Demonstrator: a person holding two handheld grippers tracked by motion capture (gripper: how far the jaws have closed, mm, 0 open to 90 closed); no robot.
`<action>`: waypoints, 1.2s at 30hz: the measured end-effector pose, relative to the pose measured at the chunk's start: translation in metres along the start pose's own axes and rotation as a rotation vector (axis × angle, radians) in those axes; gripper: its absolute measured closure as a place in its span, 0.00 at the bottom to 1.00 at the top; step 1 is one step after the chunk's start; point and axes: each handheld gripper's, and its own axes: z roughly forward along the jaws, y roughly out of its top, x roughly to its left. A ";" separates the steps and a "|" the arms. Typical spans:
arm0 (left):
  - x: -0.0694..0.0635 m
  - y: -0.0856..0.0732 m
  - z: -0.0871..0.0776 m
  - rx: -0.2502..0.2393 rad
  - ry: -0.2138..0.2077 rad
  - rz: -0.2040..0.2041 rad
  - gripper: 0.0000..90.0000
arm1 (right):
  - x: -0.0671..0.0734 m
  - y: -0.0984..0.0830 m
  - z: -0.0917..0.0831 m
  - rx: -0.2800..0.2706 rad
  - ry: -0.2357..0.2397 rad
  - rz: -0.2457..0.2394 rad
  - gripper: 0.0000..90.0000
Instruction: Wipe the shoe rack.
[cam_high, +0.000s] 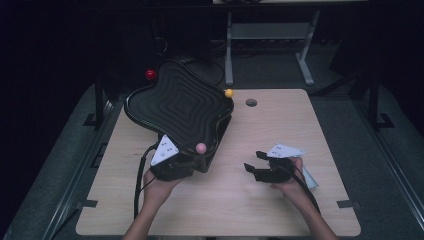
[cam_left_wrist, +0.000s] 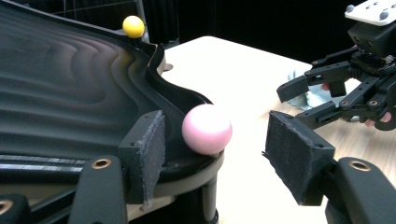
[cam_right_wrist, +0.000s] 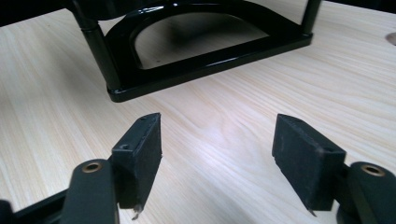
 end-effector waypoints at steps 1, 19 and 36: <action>0.000 0.001 0.002 0.003 0.001 0.004 0.41 | -0.002 -0.001 -0.002 -0.004 -0.004 0.003 0.36; 0.001 0.001 0.025 0.047 0.019 0.004 0.59 | -0.018 -0.008 -0.016 -0.047 -0.041 0.047 0.36; 0.000 -0.004 0.015 0.050 -0.015 -0.002 0.67 | -0.019 0.005 -0.014 -0.042 -0.058 0.036 0.37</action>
